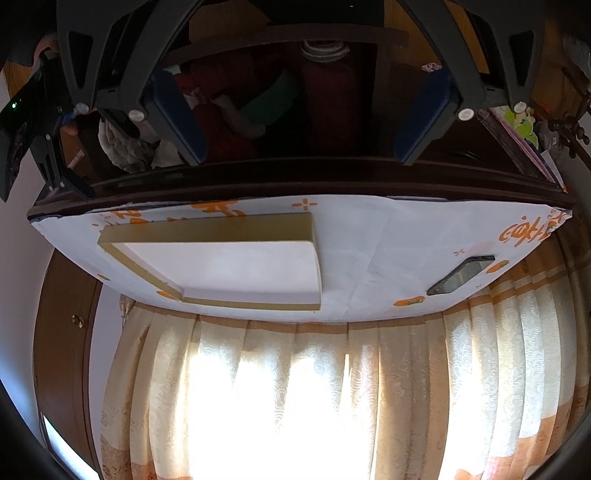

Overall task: Take underwear out of drawer
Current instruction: 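Lower both tools toward the open drawer of clothes below the table, then move the right tool into the drawer over the red folded garment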

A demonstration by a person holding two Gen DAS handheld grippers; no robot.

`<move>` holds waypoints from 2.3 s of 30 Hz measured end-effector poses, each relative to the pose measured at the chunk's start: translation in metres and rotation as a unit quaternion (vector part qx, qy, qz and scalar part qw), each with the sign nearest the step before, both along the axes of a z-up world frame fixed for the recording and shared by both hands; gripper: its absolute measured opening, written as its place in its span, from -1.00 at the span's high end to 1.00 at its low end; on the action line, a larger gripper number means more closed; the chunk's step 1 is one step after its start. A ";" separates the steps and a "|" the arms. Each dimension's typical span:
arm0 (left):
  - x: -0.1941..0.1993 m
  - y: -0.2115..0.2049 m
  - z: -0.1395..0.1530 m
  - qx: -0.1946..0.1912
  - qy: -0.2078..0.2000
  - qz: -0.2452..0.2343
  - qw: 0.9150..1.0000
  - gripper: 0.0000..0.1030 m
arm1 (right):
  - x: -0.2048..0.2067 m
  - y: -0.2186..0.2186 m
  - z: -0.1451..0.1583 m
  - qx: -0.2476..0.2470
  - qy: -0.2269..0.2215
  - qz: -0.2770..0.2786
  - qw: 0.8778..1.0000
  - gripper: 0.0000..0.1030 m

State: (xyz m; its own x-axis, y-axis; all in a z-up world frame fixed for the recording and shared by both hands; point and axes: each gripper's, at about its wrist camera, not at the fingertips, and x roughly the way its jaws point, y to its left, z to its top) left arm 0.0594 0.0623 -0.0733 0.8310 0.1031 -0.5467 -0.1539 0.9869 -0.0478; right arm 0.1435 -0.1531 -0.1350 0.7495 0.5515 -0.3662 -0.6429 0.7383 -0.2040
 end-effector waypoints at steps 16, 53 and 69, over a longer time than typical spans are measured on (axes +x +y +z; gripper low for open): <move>-0.004 0.012 0.006 -0.009 -0.005 0.010 1.000 -0.99 | -0.017 -0.003 0.002 -0.030 0.042 0.008 0.999 -0.99; -0.012 0.012 0.019 -0.010 -0.013 0.009 1.000 -0.99 | -0.030 0.007 -0.002 -0.106 0.135 0.009 0.985 -0.99; -0.004 0.010 0.006 -0.009 0.014 0.002 1.000 -0.99 | -0.021 0.014 -0.009 -0.129 0.181 0.032 0.974 -0.99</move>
State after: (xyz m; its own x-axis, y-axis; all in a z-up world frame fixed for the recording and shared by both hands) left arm 0.0551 0.0722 -0.0671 0.8148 0.0955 -0.5718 -0.1586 0.9854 -0.0615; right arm 0.1226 -0.1387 -0.1439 0.5124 0.4466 -0.7335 -0.7502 0.6485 -0.1292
